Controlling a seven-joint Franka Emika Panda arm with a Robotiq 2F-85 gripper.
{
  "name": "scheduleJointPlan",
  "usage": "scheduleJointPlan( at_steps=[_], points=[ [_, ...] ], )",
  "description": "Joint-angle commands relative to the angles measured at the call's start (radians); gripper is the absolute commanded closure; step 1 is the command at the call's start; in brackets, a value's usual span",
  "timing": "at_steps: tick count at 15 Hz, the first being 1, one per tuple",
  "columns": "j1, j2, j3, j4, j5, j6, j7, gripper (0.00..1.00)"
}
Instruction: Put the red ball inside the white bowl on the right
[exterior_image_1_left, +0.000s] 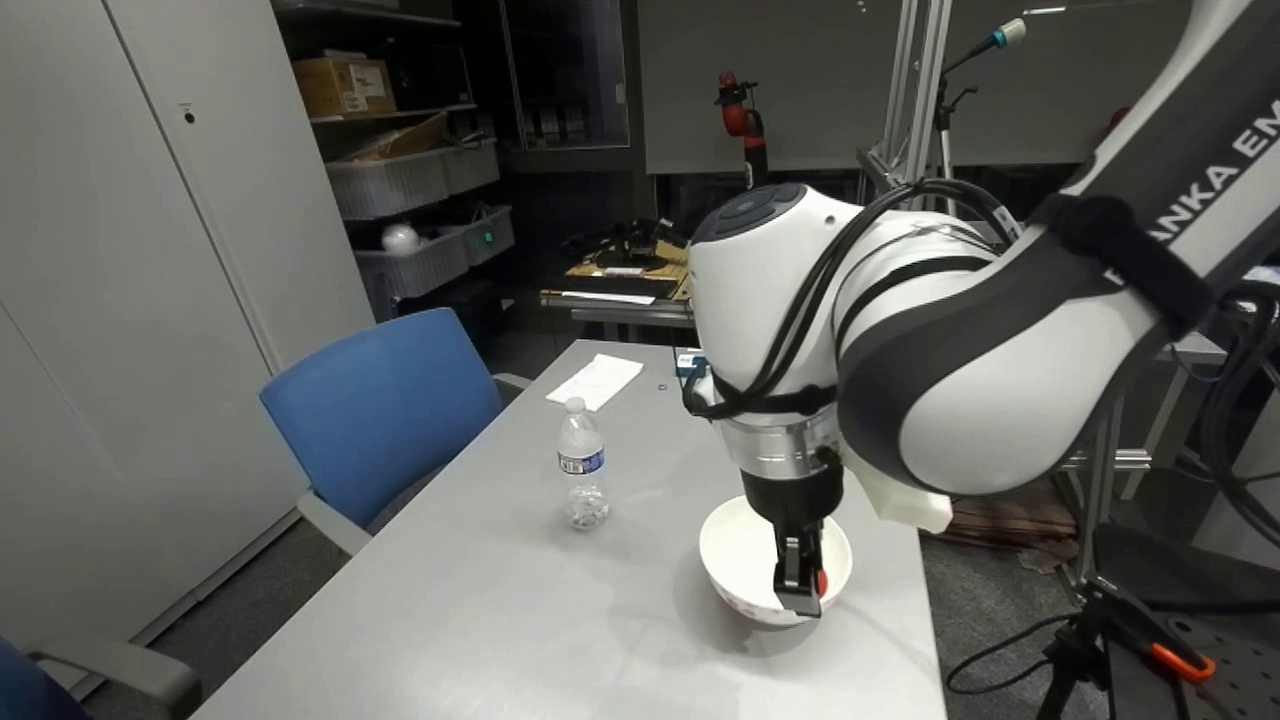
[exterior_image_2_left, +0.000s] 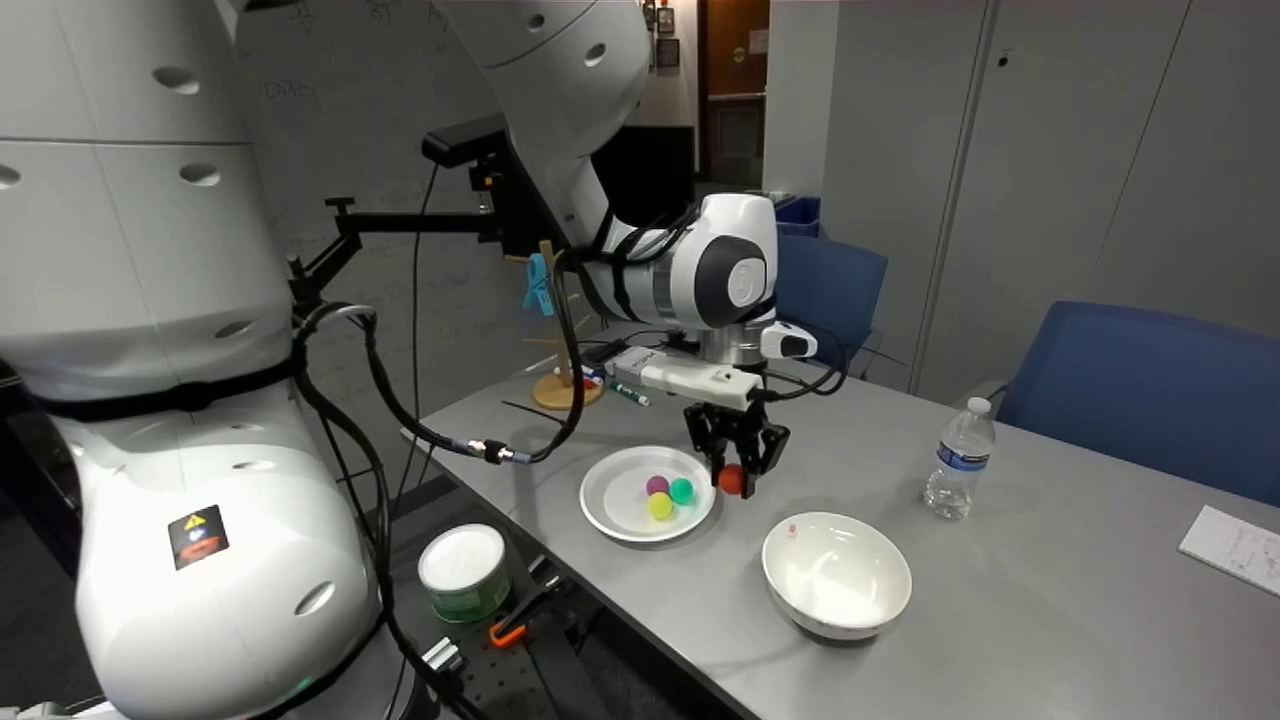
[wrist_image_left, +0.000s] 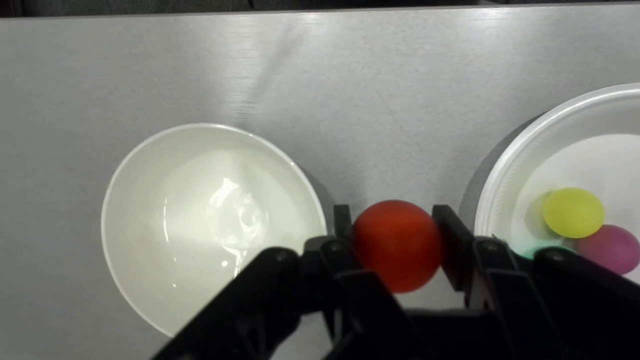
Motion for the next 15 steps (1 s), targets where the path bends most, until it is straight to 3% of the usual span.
scheduleJointPlan(
  at_steps=[1, 2, 3, 15],
  points=[
    [-0.013, 0.000, 0.014, 0.000, -0.002, -0.002, 0.002, 0.56],
    [-0.013, 0.000, 0.014, 0.000, -0.002, -0.001, 0.002, 0.56],
    [-0.013, 0.000, 0.014, -0.001, -0.002, -0.001, 0.002, 0.81],
    [-0.114, 0.029, -0.036, 0.069, 0.087, 0.077, -0.009, 0.81]
  ],
)
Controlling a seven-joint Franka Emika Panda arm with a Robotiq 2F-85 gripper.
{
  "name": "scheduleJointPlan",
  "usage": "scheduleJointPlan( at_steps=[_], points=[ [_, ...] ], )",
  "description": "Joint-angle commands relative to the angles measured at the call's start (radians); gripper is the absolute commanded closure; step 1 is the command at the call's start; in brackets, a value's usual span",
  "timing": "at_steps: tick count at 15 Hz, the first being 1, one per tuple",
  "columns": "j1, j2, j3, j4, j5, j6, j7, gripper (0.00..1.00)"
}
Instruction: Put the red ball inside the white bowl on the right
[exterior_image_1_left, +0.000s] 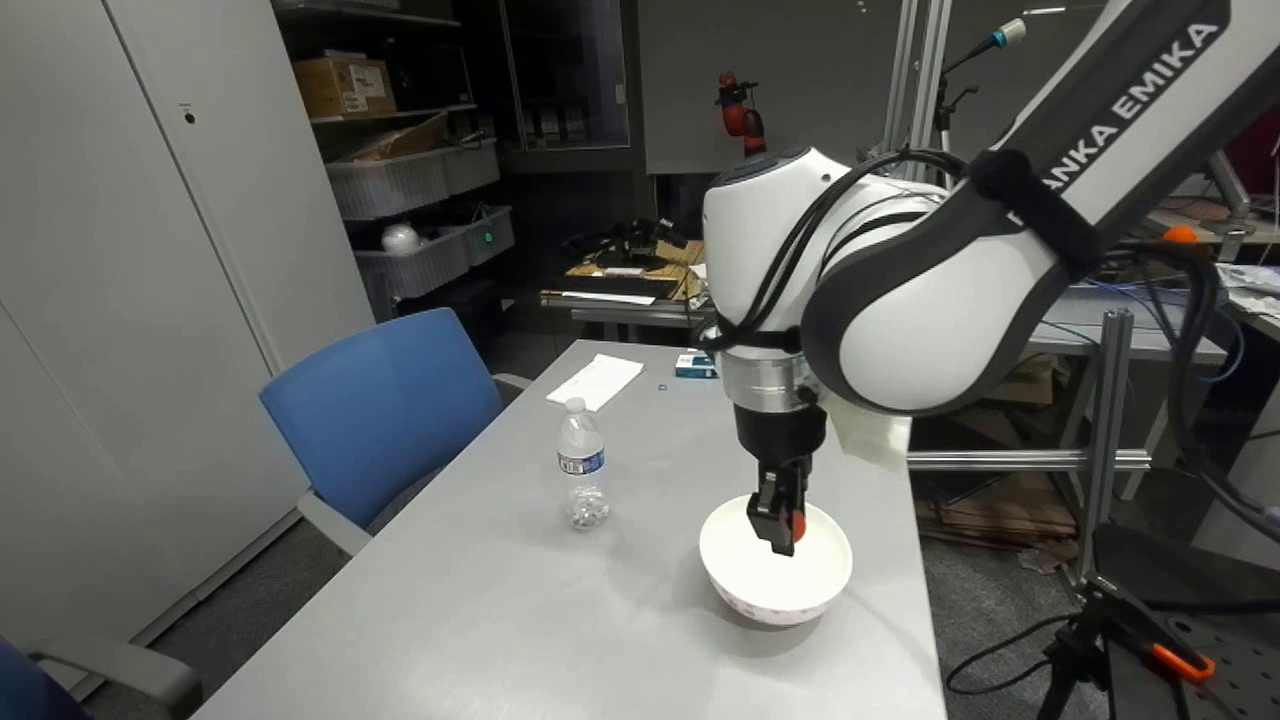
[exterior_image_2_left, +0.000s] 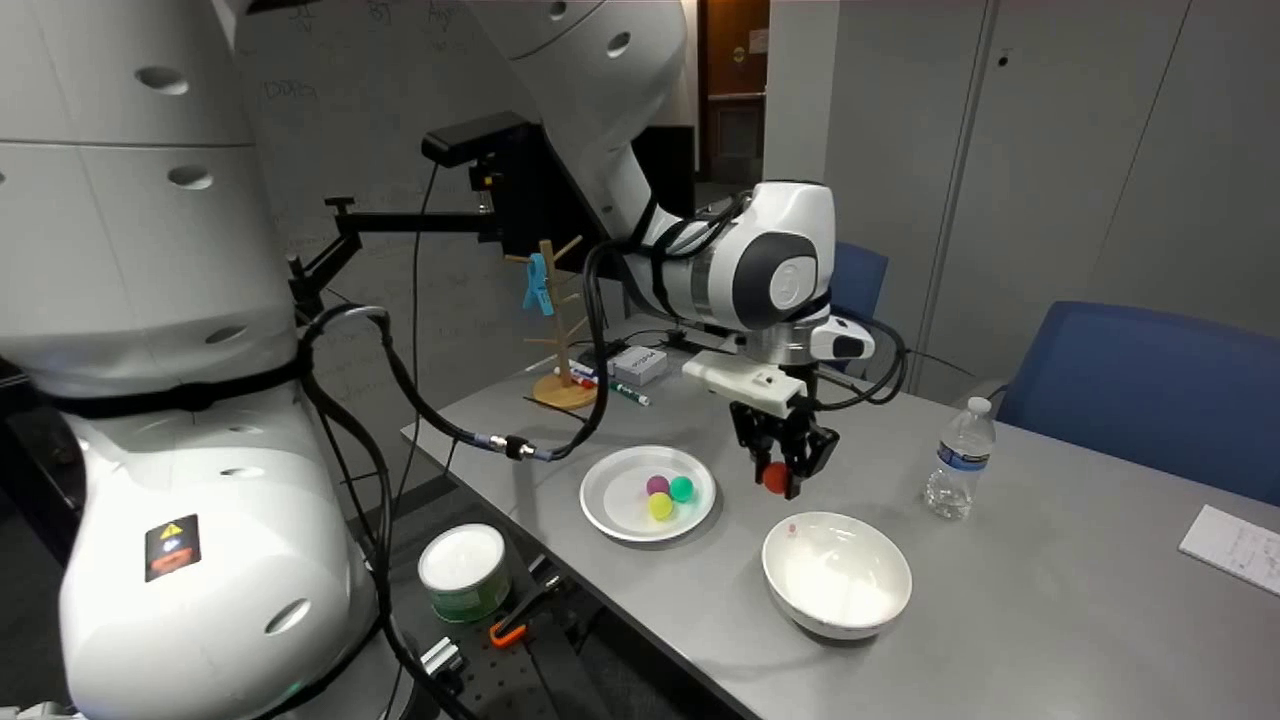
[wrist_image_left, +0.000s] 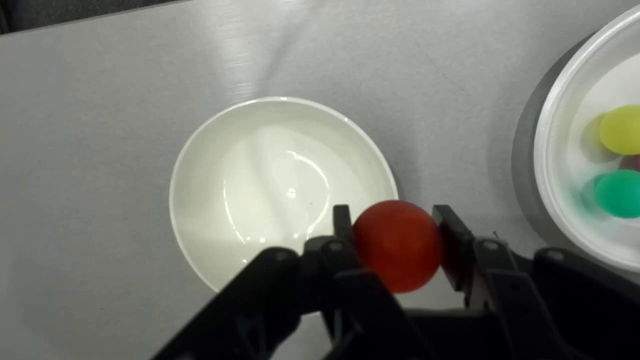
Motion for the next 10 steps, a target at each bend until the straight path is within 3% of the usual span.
scheduleJointPlan(
  at_steps=[1, 10],
  points=[
    [-0.035, 0.034, -0.014, 0.033, 0.053, 0.057, -0.013, 0.81],
    [-0.073, 0.179, -0.039, 0.103, 0.135, 0.162, 0.007, 0.81]
  ],
)
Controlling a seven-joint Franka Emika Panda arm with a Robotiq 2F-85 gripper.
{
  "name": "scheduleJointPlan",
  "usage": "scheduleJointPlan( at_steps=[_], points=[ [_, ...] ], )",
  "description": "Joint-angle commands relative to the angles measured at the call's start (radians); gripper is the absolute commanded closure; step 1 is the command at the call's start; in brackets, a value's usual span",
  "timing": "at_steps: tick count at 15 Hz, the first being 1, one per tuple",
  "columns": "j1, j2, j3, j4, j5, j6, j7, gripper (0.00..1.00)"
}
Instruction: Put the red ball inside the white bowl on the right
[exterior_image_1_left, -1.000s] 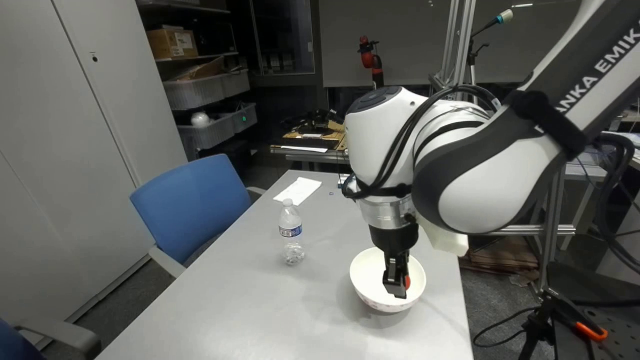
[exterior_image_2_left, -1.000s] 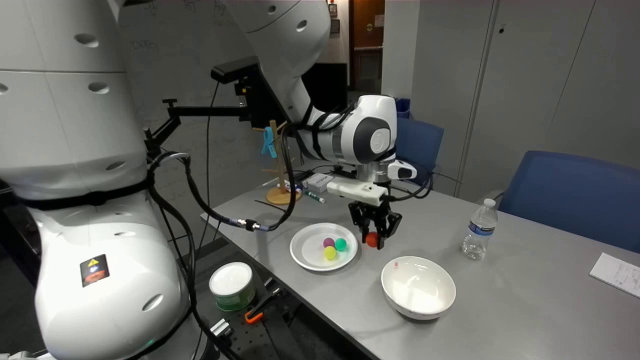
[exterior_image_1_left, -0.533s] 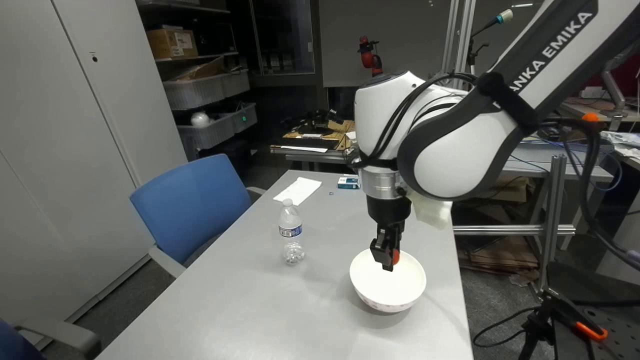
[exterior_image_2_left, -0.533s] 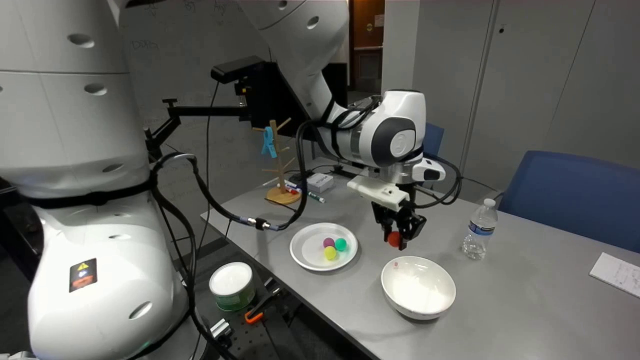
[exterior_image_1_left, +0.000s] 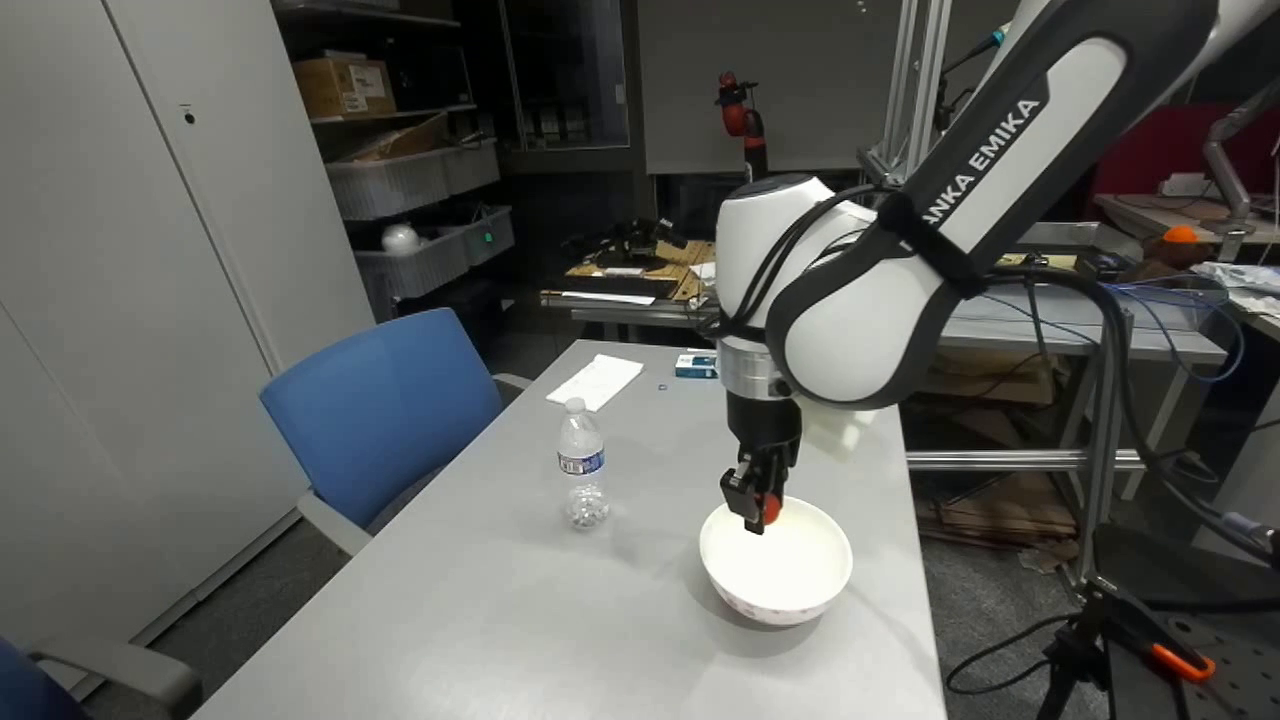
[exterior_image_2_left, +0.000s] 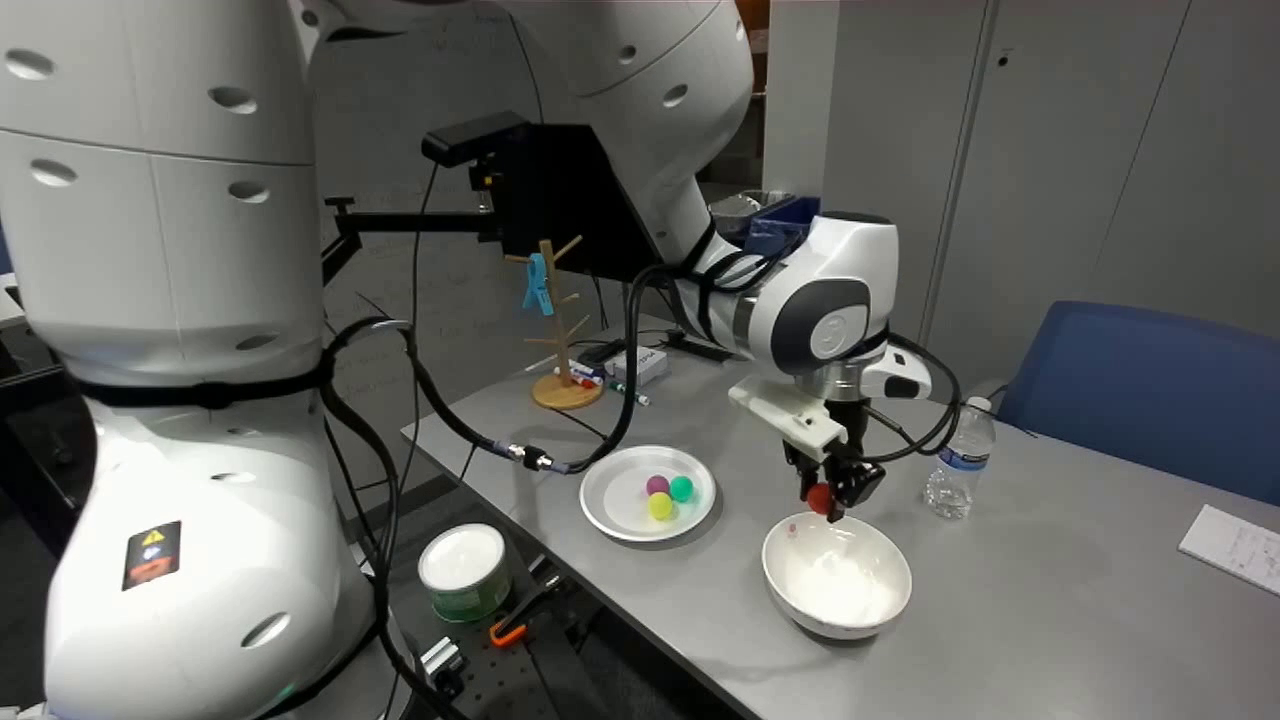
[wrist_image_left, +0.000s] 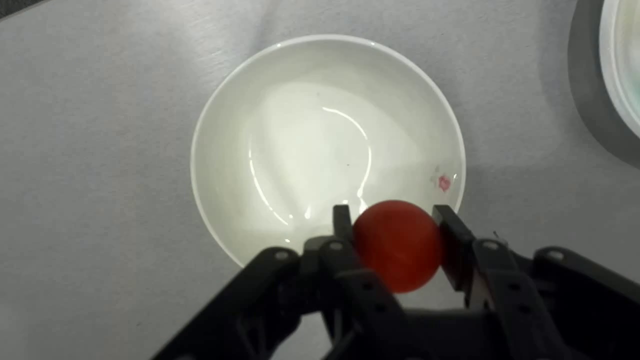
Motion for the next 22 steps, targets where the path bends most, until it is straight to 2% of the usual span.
scheduleJointPlan(
  at_steps=[1, 9, 14, 22],
  points=[
    [-0.007, 0.075, -0.010, 0.047, 0.035, 0.033, 0.013, 0.81],
    [-0.031, 0.226, -0.036, 0.144, 0.081, 0.016, 0.031, 0.81],
    [-0.014, 0.311, -0.061, 0.186, 0.063, 0.003, 0.071, 0.81],
    [-0.007, 0.380, -0.068, 0.223, 0.064, -0.006, 0.082, 0.81]
  ],
)
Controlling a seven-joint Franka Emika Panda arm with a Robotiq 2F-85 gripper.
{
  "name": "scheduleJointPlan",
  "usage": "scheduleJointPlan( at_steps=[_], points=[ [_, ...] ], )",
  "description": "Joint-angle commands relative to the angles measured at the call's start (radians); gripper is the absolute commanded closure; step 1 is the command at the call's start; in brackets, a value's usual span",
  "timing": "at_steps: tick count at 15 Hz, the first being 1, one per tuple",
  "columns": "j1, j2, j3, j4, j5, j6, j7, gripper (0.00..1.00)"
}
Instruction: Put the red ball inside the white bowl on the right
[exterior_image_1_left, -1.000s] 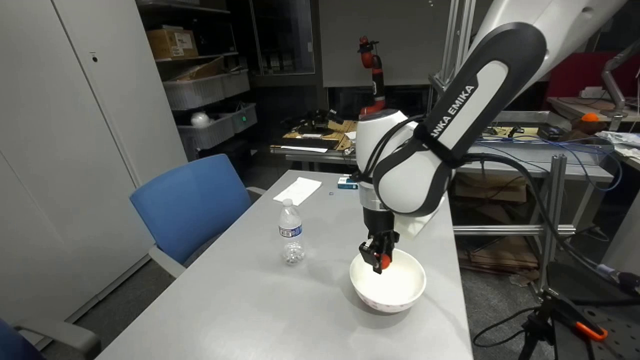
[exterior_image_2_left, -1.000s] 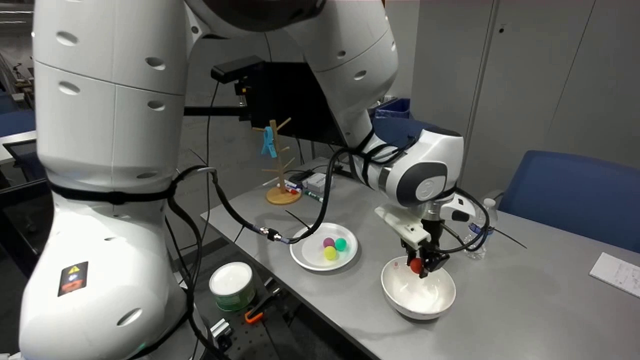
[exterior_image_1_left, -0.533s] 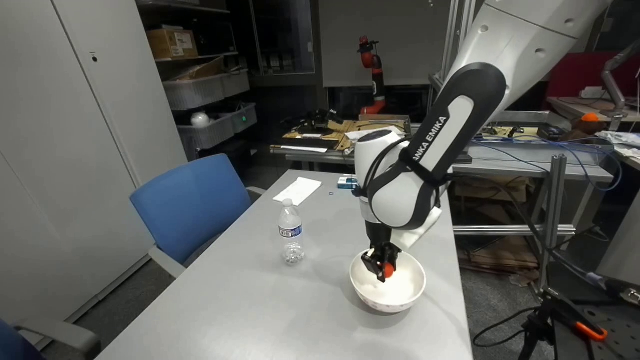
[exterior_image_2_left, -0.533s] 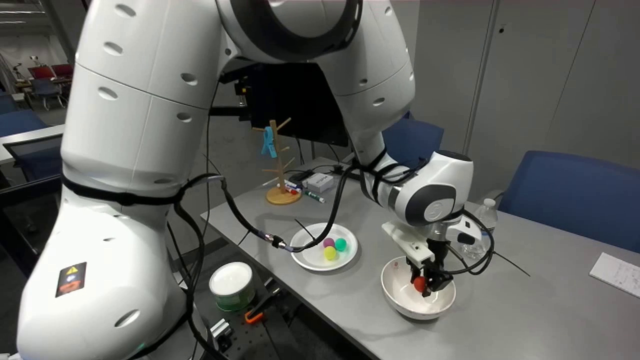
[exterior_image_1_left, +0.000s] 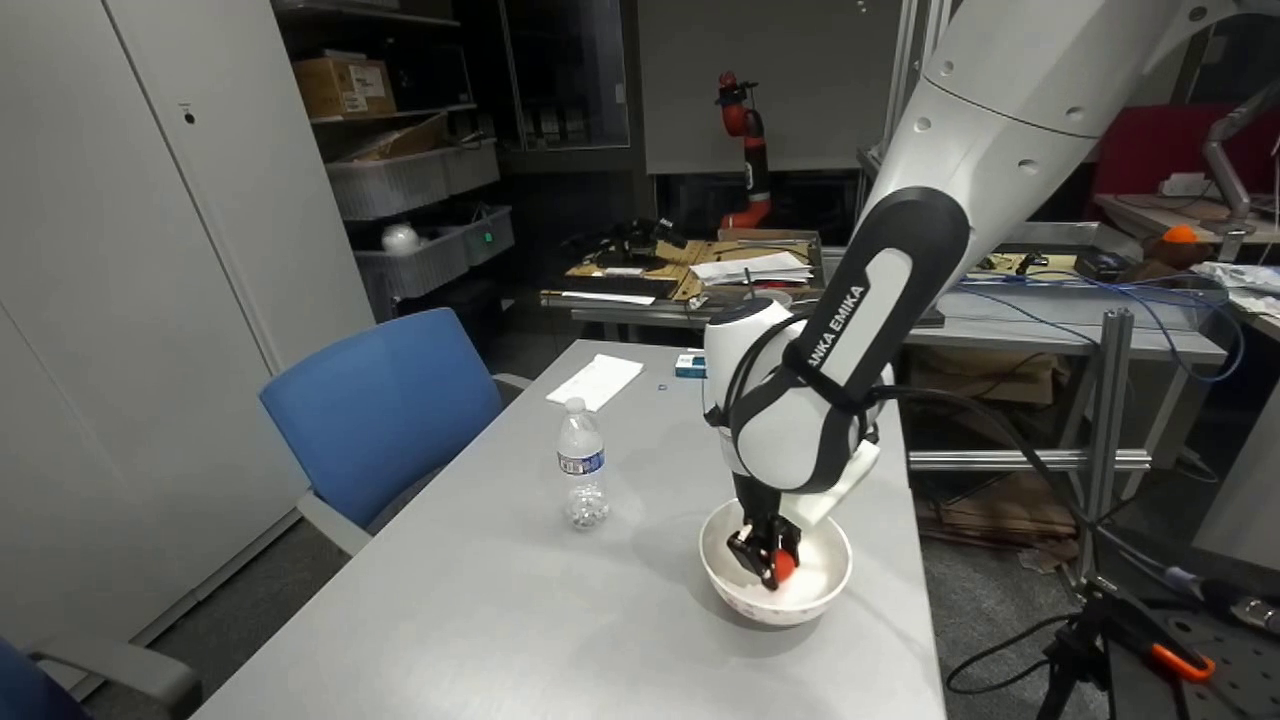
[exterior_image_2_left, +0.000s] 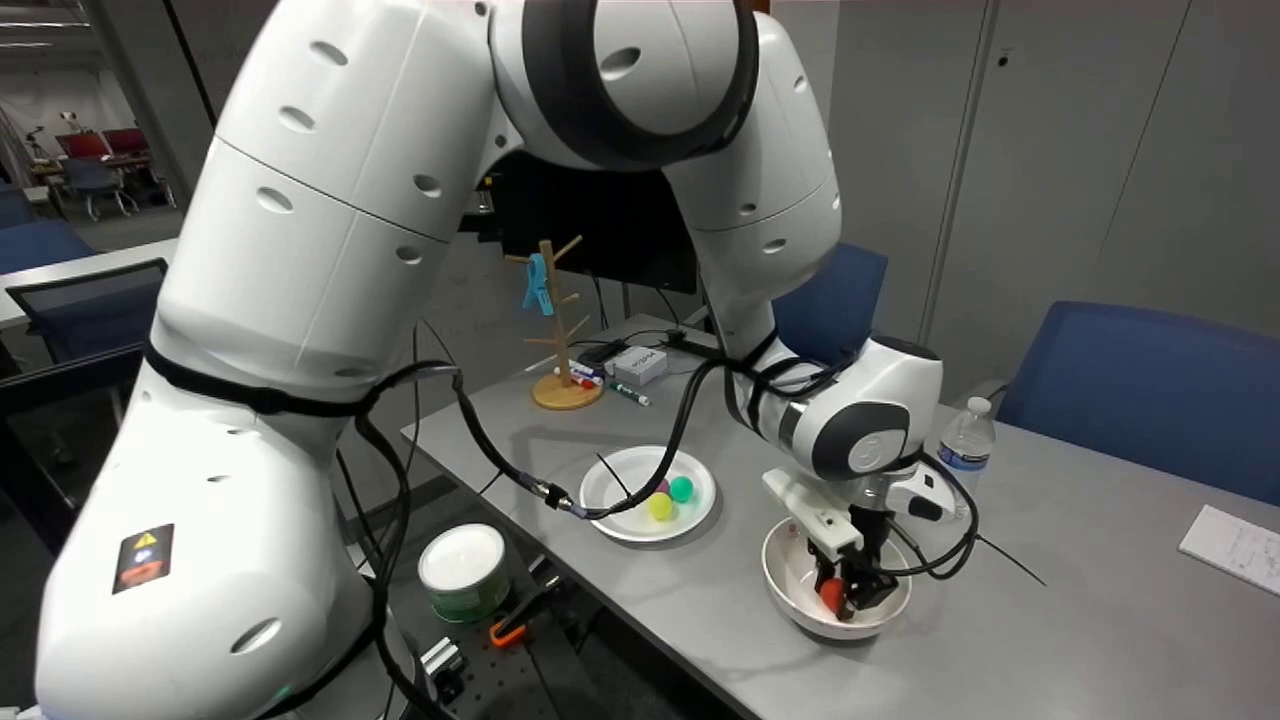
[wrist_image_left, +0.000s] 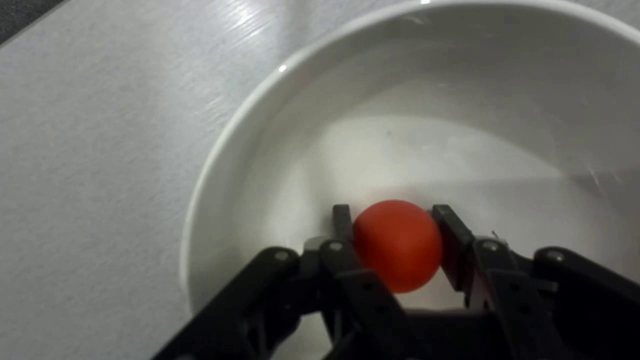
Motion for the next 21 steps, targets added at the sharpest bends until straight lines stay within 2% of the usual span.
scheduleJointPlan(
  at_steps=[1, 2, 3, 5, 8, 14, 21],
  points=[
    [0.019, 0.025, -0.018, 0.038, 0.006, -0.020, 0.021, 0.81],
    [0.016, 0.026, -0.015, 0.039, 0.011, -0.021, 0.022, 0.81],
    [0.015, 0.027, -0.016, 0.042, 0.012, -0.021, 0.024, 0.31],
    [0.016, 0.025, -0.015, 0.039, 0.013, -0.019, 0.030, 0.24],
    [0.017, 0.009, -0.010, 0.024, 0.013, -0.011, 0.025, 0.02],
    [0.049, -0.097, -0.020, -0.050, -0.015, 0.026, 0.027, 0.00],
    [0.089, -0.301, -0.008, -0.184, -0.055, 0.022, 0.031, 0.00]
  ],
)
